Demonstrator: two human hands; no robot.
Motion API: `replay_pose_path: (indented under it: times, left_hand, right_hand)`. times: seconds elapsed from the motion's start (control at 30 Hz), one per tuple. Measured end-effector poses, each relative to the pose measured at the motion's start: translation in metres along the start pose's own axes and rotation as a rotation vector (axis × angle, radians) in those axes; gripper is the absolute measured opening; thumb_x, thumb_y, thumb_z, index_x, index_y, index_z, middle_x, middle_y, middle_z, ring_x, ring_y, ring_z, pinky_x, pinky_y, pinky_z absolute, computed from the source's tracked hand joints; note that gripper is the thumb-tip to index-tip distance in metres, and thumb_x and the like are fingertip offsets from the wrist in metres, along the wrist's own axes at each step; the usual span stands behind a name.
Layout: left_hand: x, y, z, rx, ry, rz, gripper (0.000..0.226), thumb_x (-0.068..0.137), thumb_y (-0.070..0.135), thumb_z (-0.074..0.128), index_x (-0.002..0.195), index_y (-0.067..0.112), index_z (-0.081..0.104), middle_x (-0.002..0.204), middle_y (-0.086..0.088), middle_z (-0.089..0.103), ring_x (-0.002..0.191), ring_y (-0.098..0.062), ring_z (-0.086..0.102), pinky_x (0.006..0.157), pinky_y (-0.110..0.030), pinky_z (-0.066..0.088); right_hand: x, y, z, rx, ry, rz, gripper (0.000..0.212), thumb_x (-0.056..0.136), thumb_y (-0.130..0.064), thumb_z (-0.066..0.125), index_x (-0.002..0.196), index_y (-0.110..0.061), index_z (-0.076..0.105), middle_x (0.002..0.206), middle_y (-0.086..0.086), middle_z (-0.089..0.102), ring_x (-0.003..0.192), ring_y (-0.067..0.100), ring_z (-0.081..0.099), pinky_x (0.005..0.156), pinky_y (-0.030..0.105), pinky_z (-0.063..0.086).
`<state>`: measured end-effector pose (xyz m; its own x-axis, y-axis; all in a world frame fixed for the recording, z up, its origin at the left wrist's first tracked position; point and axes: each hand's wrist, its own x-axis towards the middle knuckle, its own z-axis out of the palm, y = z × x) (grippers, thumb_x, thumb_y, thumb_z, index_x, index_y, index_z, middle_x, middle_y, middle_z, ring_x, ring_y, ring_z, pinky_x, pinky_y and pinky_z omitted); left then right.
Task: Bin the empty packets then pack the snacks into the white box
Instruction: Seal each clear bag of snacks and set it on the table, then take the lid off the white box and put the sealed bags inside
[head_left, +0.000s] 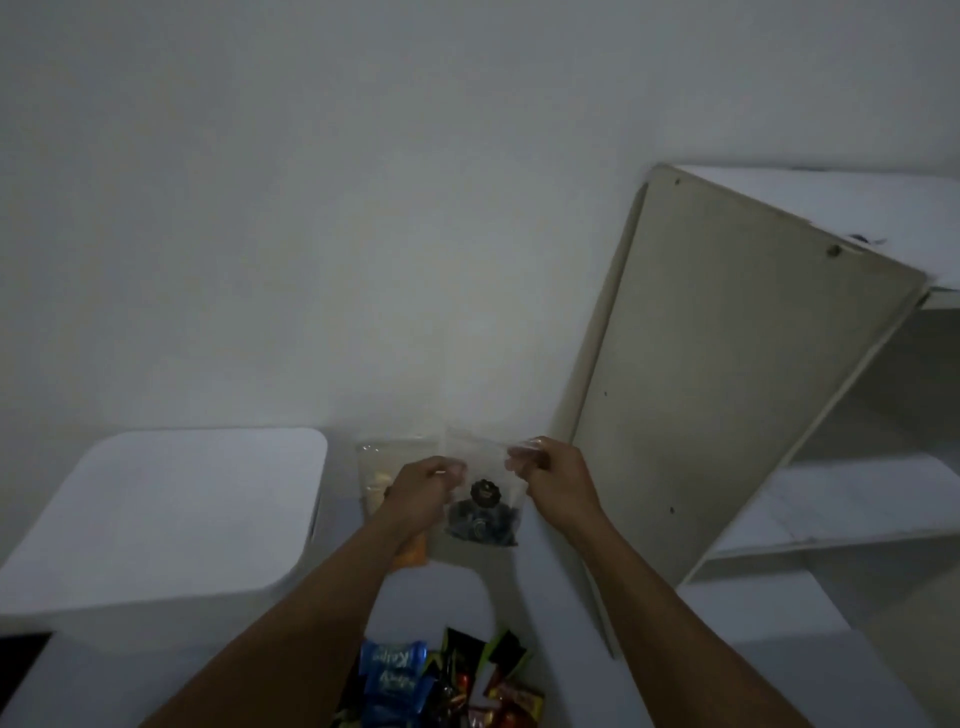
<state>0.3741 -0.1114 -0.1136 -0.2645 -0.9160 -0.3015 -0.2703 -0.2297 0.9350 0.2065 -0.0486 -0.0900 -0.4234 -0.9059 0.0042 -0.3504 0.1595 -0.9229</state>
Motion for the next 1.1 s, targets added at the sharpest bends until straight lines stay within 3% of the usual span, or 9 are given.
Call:
replay_pose_path:
  times: [0.07,0.17,0.23,0.4,0.53,0.63,0.8,0.9,1.1]
  left_hand:
    - [0.013,-0.017,0.012,-0.025,0.054,-0.027,0.016,0.095,0.017,0.059,0.102,0.013,0.073,0.107,-0.008,0.072,0.092,-0.019,0.066,0.072,-0.027,0.054]
    - [0.032,-0.037,0.030,-0.029,0.099,-0.080,0.016,0.094,0.024,0.060,0.094,0.017,0.073,0.097,-0.006,0.072,0.091,-0.023,0.068,0.084,-0.041,0.058]
    - [0.044,-0.052,0.041,-0.004,0.137,-0.099,0.017,0.094,0.027,0.060,0.090,0.017,0.074,0.092,-0.006,0.072,0.090,-0.026,0.068,0.088,-0.047,0.057]
    - [0.074,-0.092,0.060,0.028,0.218,-0.128,0.020,0.094,0.024,0.060,0.086,0.012,0.074,0.081,-0.013,0.069,0.074,-0.024,0.061,0.080,-0.047,0.056]
    - [0.089,-0.105,0.072,0.085,0.297,-0.165,0.019,0.091,0.026,0.063,0.075,0.016,0.068,0.082,-0.011,0.069,0.079,-0.030,0.066,0.078,-0.049,0.056]
    - [0.094,-0.096,0.079,0.139,0.386,-0.169,0.015,0.088,0.018,0.064,0.073,0.018,0.068,0.089,-0.012,0.072,0.083,-0.030,0.068,0.074,-0.041,0.056]
    - [0.099,-0.089,0.082,0.079,0.376,-0.180,0.014,0.089,0.017,0.061,0.094,0.012,0.073,0.103,-0.010,0.072,0.094,-0.028,0.065,0.085,-0.041,0.055]
    - [0.096,-0.081,0.075,0.054,0.377,-0.182,0.020,0.090,0.015,0.063,0.108,0.009,0.070,0.107,-0.008,0.069,0.098,-0.026,0.062,0.090,-0.033,0.051]
    - [0.071,-0.038,0.045,0.223,0.297,-0.023,0.038,0.092,0.026,0.064,0.124,0.005,0.065,0.123,-0.011,0.068,0.114,-0.026,0.061,0.099,-0.029,0.041]
  right_hand:
    - [0.008,0.017,0.004,0.035,0.020,0.064,0.025,0.090,0.002,0.060,0.079,-0.019,0.070,0.080,-0.003,0.071,0.081,0.013,0.065,0.072,0.024,0.049]
    - [0.019,0.046,0.013,-0.065,0.054,0.118,0.009,0.093,-0.012,0.060,0.093,-0.015,0.069,0.087,-0.002,0.066,0.083,0.014,0.060,0.071,0.020,0.040]
    - [0.027,0.065,0.021,-0.128,0.040,0.180,0.013,0.095,-0.018,0.058,0.105,-0.013,0.065,0.093,0.000,0.062,0.085,0.015,0.058,0.070,0.019,0.036]
    - [0.048,0.103,0.042,-0.169,0.046,0.288,0.015,0.094,-0.016,0.056,0.105,-0.011,0.066,0.099,0.007,0.067,0.090,0.021,0.061,0.072,0.020,0.037]
    - [0.059,0.121,0.050,-0.204,0.083,0.326,0.019,0.094,-0.015,0.054,0.106,-0.010,0.069,0.110,0.013,0.070,0.105,0.030,0.064,0.083,0.027,0.045]
    - [0.062,0.125,0.051,-0.205,0.097,0.334,0.026,0.095,-0.015,0.052,0.115,-0.010,0.067,0.117,0.014,0.069,0.110,0.029,0.063,0.088,0.026,0.045]
    - [0.067,0.122,0.048,-0.231,0.069,0.322,0.040,0.098,-0.013,0.041,0.135,-0.008,0.057,0.135,0.015,0.060,0.124,0.028,0.055,0.099,0.024,0.041]
    - [0.066,0.111,0.041,-0.240,0.045,0.304,0.043,0.098,-0.012,0.043,0.140,-0.010,0.051,0.137,0.013,0.058,0.126,0.027,0.054,0.099,0.023,0.040]
    - [0.058,0.067,0.031,-0.315,-0.026,0.181,0.038,0.096,-0.014,0.052,0.134,-0.010,0.055,0.130,0.012,0.063,0.119,0.026,0.059,0.097,0.026,0.043]
